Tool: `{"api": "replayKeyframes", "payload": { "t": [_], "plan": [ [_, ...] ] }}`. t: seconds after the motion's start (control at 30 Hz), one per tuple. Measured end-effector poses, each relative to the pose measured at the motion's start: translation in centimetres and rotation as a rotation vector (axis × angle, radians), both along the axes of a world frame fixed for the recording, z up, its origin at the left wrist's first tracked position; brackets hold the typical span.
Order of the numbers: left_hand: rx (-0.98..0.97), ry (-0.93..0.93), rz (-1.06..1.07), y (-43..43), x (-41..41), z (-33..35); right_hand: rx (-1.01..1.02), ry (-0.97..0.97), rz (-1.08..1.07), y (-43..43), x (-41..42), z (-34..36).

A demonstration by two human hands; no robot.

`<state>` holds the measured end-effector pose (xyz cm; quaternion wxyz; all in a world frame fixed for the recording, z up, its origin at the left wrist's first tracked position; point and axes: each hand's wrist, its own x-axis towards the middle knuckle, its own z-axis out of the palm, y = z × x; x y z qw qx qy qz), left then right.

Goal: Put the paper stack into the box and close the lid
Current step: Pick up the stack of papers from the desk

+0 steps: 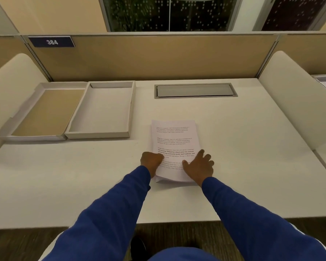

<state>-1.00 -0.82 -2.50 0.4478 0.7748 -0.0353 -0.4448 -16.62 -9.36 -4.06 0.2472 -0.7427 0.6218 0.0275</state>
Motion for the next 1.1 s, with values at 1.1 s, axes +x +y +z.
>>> {"api": "replayKeyframes", "payload": {
  "t": [1.1],
  "plan": [
    [-0.506, 0.279, -0.418, 4.7, 6.3, 2.5, 0.806, -1.143, -0.396, -4.7, -1.5, 3.0]
  ]
}}
